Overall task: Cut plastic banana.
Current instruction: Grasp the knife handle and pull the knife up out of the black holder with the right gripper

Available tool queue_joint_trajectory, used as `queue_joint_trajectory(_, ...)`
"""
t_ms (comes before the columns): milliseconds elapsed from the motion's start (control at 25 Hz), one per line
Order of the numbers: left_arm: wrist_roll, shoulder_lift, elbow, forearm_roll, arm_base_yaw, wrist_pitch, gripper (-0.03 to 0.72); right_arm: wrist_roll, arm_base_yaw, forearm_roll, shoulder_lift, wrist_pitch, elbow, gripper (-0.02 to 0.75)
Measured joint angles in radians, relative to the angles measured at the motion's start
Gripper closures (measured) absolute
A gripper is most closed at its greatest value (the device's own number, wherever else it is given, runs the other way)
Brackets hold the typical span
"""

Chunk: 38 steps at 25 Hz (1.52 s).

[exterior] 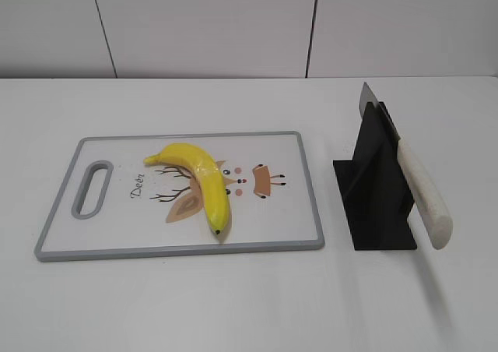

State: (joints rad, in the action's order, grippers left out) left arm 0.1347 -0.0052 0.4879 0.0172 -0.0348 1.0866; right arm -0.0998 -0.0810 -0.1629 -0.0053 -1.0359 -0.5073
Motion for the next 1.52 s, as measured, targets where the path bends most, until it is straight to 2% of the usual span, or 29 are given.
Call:
queue_joint_trajectory(400, 0.0, 0.0, 0.0, 0.0, 0.0, 0.0, 0.44, 0.0, 0.0, 0.0, 0.0, 0.0, 0.0, 0.157)
queue_joint_trajectory(1040, 0.0, 0.0, 0.0, 0.0, 0.0, 0.0, 0.44, 0.0, 0.0, 0.0, 0.0, 0.0, 0.0, 0.157)
queue_joint_trajectory(1080, 0.0, 0.0, 0.0, 0.0, 0.0, 0.0, 0.43, 0.0, 0.0, 0.0, 0.0, 0.0, 0.0, 0.157)
queue_joint_trajectory(1160, 0.0, 0.0, 0.0, 0.0, 0.0, 0.0, 0.363, 0.0, 0.0, 0.0, 0.0, 0.0, 0.0, 0.157)
queue_joint_trajectory(1320, 0.0, 0.0, 0.0, 0.0, 0.0, 0.0, 0.153, 0.0, 0.0, -0.004, 0.0, 0.0, 0.0, 0.157)
queue_joint_trajectory(1400, 0.0, 0.0, 0.0, 0.0, 0.0, 0.0, 0.072, 0.0, 0.0, -0.01, 0.0, 0.0, 0.0, 0.157)
queue_joint_trajectory(1520, 0.0, 0.0, 0.0, 0.0, 0.0, 0.0, 0.047, 0.0, 0.0, -0.051, 0.0, 0.0, 0.001, 0.158)
